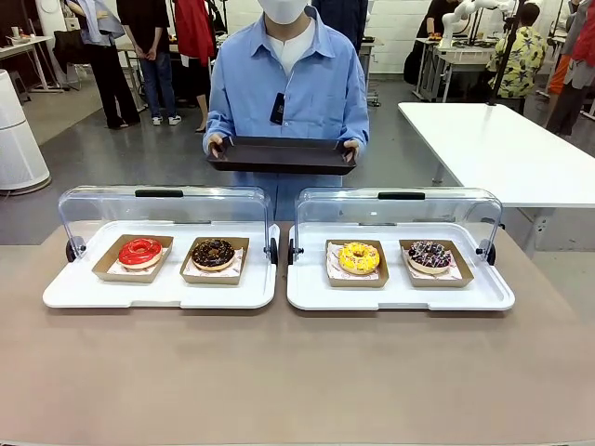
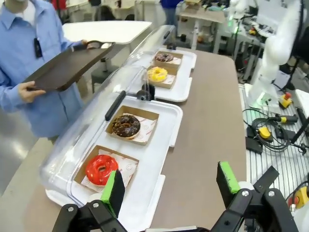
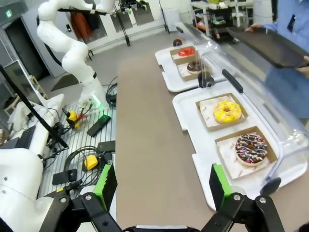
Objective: Provide the desired donut to the person.
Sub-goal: Pick up and lift the Paper togo box containing the Donut pointed at by the person.
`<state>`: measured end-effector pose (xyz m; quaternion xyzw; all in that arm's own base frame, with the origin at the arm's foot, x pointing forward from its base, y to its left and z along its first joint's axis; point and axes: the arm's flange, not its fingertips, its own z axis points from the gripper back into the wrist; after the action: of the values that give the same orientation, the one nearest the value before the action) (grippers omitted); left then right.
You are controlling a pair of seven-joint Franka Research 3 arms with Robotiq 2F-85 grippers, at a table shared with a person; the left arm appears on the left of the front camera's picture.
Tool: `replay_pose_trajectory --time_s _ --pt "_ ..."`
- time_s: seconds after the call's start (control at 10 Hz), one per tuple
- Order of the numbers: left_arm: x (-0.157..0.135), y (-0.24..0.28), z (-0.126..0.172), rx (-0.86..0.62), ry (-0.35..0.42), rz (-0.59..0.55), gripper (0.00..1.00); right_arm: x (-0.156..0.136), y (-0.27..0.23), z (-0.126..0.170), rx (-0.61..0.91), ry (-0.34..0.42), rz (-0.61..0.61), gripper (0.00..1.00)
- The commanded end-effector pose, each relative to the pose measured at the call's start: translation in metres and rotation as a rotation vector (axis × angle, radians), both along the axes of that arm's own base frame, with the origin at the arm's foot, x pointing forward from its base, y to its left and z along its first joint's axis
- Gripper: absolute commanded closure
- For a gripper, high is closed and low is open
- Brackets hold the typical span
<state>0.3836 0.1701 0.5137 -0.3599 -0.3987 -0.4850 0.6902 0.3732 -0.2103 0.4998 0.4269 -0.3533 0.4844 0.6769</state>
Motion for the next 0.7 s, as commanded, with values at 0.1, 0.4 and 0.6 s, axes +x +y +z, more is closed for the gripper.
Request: replay_pose_trajectory --time_s 0.1,0.4,0.6 --pt "0.013 0.013 -0.005 -0.013 0.013 -0.060 0.00 0.011 -0.008 -0.004 0.019 0.002 0.015 0.00" --pt "0.006 0.010 -0.014 -0.024 0.020 -0.052 0.00 0.007 -0.004 -0.008 0.009 0.015 0.005 0.00" --pt "0.006 0.010 -0.014 -0.024 0.020 -0.052 0.00 0.007 -0.004 -0.008 0.009 0.015 0.005 0.00"
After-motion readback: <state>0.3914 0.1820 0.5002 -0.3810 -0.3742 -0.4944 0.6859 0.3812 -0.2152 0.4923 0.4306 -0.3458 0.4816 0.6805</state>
